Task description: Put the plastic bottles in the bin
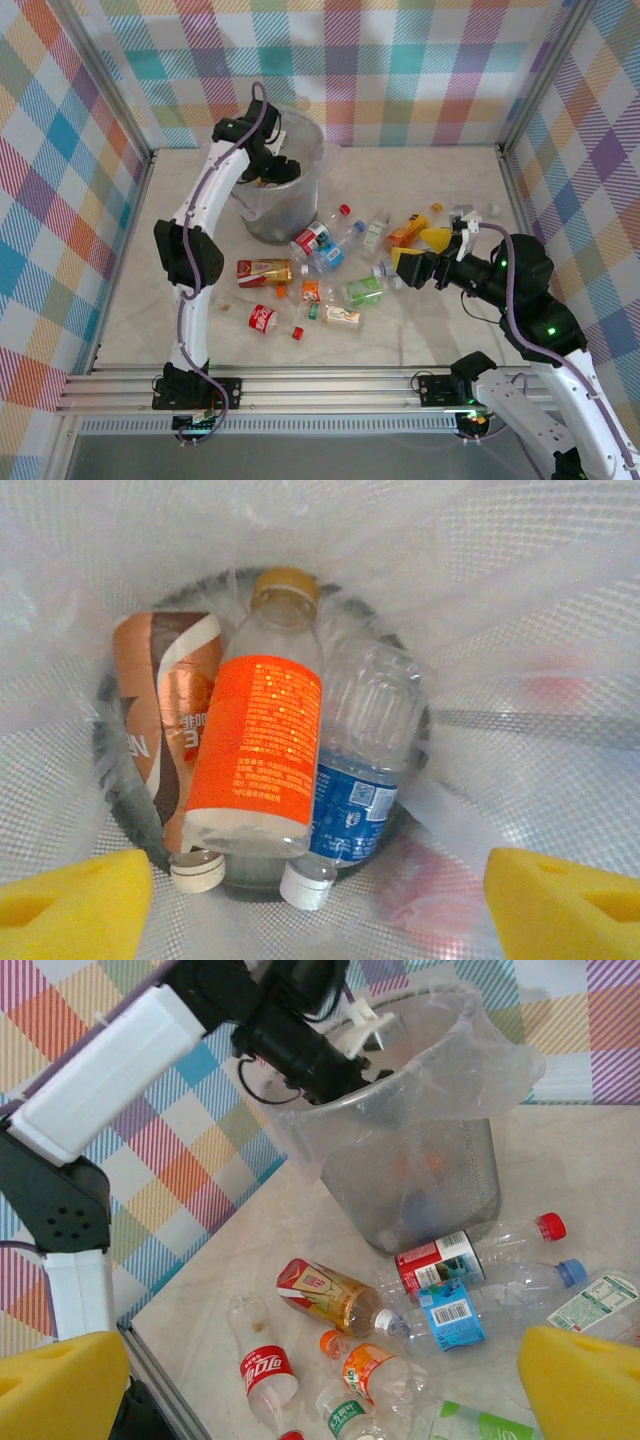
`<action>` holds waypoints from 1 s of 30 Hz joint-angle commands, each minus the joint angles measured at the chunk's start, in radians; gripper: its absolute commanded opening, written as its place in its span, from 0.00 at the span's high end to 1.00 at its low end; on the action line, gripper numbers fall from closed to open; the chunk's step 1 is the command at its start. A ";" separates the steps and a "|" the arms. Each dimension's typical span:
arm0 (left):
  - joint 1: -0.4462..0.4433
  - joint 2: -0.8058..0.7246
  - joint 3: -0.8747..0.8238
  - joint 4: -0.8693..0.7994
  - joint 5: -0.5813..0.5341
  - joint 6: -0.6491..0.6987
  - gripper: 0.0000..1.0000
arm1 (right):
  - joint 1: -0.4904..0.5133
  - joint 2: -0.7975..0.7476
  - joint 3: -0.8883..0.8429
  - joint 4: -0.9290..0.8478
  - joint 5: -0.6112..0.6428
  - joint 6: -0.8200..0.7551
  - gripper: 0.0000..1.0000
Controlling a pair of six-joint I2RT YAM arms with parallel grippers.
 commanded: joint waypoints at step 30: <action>0.003 -1.003 -0.928 0.413 0.676 -0.008 0.00 | 0.006 0.049 -0.035 -0.190 0.099 0.079 0.00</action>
